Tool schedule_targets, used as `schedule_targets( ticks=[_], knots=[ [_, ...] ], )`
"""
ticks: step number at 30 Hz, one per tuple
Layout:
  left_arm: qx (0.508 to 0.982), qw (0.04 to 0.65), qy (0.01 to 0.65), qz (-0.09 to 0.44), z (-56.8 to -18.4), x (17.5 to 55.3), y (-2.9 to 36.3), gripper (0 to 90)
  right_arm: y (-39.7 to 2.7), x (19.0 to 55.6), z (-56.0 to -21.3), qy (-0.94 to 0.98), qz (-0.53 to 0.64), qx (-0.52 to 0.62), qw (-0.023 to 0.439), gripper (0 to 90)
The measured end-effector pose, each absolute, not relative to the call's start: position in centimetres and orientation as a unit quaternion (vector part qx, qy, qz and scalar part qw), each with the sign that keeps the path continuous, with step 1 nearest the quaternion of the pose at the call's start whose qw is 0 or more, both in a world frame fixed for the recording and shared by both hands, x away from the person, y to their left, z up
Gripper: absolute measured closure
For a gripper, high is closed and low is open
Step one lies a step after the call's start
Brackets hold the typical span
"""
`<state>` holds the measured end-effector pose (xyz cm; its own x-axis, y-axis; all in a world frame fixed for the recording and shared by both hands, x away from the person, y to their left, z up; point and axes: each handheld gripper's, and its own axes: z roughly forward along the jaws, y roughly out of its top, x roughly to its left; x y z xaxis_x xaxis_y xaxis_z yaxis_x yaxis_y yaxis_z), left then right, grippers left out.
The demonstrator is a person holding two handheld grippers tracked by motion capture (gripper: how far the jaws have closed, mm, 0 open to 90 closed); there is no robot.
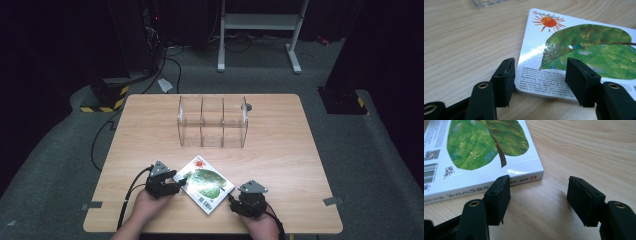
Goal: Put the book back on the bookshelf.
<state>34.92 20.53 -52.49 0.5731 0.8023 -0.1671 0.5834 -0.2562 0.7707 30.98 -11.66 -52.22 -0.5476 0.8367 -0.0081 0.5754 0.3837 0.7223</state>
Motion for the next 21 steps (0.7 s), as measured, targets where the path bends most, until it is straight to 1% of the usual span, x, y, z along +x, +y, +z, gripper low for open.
schedule_targets(
  ticks=[6,16,17,21],
  knots=[
    [0.790,0.420,0.430,0.123,-52.5,33.7,20.4,41.2,-12.2,32.2,-52.1,0.804,0.339,0.448,0.197,35.9],
    [0.796,0.420,0.417,0.125,-52.4,31.4,20.3,41.5,-12.3,34.4,-52.1,0.797,0.329,0.459,0.215,38.3],
    [0.801,0.416,0.409,0.136,-52.4,31.4,20.4,42.3,-12.3,34.6,-52.1,0.798,0.327,0.458,0.217,38.3],
    [0.794,0.414,0.417,0.154,-52.2,31.2,20.6,47.8,-12.2,34.8,-52.1,0.798,0.325,0.459,0.217,37.6]
  ],
)
